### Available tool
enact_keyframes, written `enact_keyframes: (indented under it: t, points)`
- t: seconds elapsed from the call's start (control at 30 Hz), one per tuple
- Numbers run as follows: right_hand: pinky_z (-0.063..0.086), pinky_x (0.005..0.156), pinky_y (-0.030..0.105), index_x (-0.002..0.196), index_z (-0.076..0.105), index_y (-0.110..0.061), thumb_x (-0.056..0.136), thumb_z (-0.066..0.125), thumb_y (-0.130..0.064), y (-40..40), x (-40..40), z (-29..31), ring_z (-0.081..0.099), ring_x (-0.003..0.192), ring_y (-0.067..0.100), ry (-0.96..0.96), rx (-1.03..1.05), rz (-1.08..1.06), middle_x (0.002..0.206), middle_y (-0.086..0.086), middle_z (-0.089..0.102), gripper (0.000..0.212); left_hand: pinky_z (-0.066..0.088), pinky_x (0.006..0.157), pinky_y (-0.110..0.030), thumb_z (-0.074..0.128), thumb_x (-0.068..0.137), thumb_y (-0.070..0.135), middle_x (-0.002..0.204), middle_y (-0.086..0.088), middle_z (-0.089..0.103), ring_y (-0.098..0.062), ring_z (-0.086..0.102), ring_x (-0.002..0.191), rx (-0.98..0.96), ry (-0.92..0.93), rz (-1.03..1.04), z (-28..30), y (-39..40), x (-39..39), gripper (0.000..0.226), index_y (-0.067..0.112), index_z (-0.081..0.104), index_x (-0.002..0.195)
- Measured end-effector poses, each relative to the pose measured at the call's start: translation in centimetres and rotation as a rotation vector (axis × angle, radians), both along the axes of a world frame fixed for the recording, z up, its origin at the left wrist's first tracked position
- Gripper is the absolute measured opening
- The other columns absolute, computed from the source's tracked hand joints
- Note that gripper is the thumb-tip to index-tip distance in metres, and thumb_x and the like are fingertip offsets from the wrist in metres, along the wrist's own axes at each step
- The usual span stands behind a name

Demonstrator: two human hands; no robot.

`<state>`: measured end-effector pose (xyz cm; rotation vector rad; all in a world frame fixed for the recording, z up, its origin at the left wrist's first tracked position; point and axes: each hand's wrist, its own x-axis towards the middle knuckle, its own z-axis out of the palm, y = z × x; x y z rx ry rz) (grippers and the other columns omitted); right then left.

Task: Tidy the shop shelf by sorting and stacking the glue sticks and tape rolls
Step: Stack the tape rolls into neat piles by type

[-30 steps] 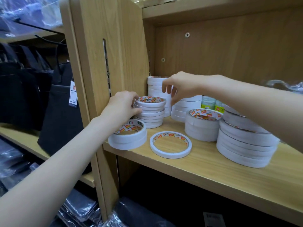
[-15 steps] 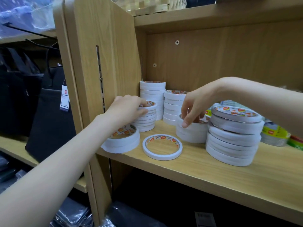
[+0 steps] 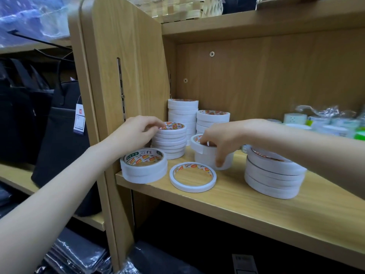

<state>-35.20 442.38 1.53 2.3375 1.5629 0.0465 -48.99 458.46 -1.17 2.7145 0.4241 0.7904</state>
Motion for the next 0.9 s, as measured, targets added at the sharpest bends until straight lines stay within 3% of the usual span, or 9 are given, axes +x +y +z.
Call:
enact_keyframes:
  t: [0.1, 0.17, 0.33, 0.5, 0.6, 0.7, 0.8, 0.9]
  points:
    - [0.030, 0.050, 0.025, 0.071, 0.044, -0.015, 0.071, 0.077, -0.024, 0.2, 0.1, -0.3, 0.042, 0.060, 0.014, -0.010, -0.005, -0.006, 0.067, -0.003, 0.044, 0.034, 0.045, 0.093, -0.030, 0.044, 0.097, 0.017, 0.123, 0.001, 0.060, -0.015, 0.056, 0.109, 0.038, 0.036, 0.015, 0.0, 0.1, -0.2, 0.029, 0.023, 0.058, 0.122]
    - [0.028, 0.048, 0.024, 0.067, 0.045, -0.017, 0.070, 0.078, -0.024, -0.3, 0.3, 0.9, 0.040, 0.057, 0.010, 0.009, 0.065, -0.003, 0.065, -0.004, 0.045, 0.033, 0.045, 0.090, -0.027, 0.045, 0.096, 0.017, 0.122, 0.002, 0.061, -0.015, 0.056, 0.109, 0.042, 0.008, 0.018, 0.2, 0.2, 0.1, 0.029, 0.023, 0.060, 0.120]
    - [0.046, 0.065, 0.026, 0.088, 0.067, -0.017, 0.066, 0.081, -0.021, -2.4, 1.5, 5.3, 0.058, 0.069, 0.010, 0.200, 0.386, 0.077, 0.080, -0.003, 0.068, 0.026, 0.041, 0.084, -0.024, 0.046, 0.094, 0.013, 0.114, 0.004, 0.063, -0.012, 0.056, 0.100, 0.026, -0.065, -0.017, 0.4, 0.4, 0.9, 0.028, 0.023, 0.063, 0.114]
    - [0.047, 0.067, 0.029, 0.086, 0.068, -0.015, 0.067, 0.081, -0.020, -1.8, 2.6, 8.1, 0.059, 0.071, 0.013, 0.205, 0.613, 0.105, 0.077, -0.001, 0.067, 0.024, 0.033, 0.081, -0.017, 0.045, 0.094, 0.013, 0.108, 0.006, 0.062, -0.005, 0.049, 0.094, 0.023, -0.061, -0.017, 0.5, 0.5, 2.2, 0.029, 0.021, 0.063, 0.115]
    - [0.044, 0.061, 0.022, 0.082, 0.068, -0.015, 0.068, 0.080, -0.020, -1.1, 2.8, 8.6, 0.056, 0.065, 0.007, 0.289, 0.677, 0.102, 0.071, -0.006, 0.063, 0.019, 0.033, 0.082, -0.015, 0.047, 0.093, 0.011, 0.112, 0.003, 0.064, -0.004, 0.048, 0.093, 0.038, -0.086, -0.026, 1.0, 0.6, 2.9, 0.028, 0.018, 0.064, 0.115]
    - [0.048, 0.072, 0.026, 0.087, 0.069, -0.015, 0.069, 0.080, -0.015, -1.4, 3.1, 9.5, 0.060, 0.072, 0.008, 0.364, 0.756, 0.153, 0.079, -0.005, 0.067, 0.021, 0.034, 0.083, -0.016, 0.047, 0.091, 0.010, 0.113, 0.002, 0.064, -0.005, 0.050, 0.095, 0.069, -0.104, -0.027, 1.6, 0.6, 3.6, 0.029, 0.017, 0.063, 0.115]
    - [0.044, 0.070, 0.030, 0.089, 0.066, -0.017, 0.068, 0.079, -0.015, -1.0, 3.7, 10.0, 0.059, 0.079, 0.017, 0.133, 0.700, 0.155, 0.083, -0.002, 0.064, 0.024, 0.040, 0.089, -0.020, 0.046, 0.092, 0.010, 0.117, 0.000, 0.062, -0.011, 0.055, 0.106, 0.073, -0.087, -0.021, 1.9, 0.8, 4.6, 0.030, 0.016, 0.063, 0.117]
    - [0.037, 0.062, 0.029, 0.086, 0.061, -0.015, 0.066, 0.079, -0.018, 0.3, 5.1, 8.2, 0.050, 0.078, 0.021, -0.178, 0.509, 0.073, 0.082, 0.003, 0.058, 0.028, 0.048, 0.089, -0.033, 0.046, 0.091, 0.011, 0.112, -0.004, 0.063, -0.017, 0.059, 0.102, 0.058, -0.064, -0.010, 1.8, 0.9, 5.9, 0.029, 0.018, 0.062, 0.114]
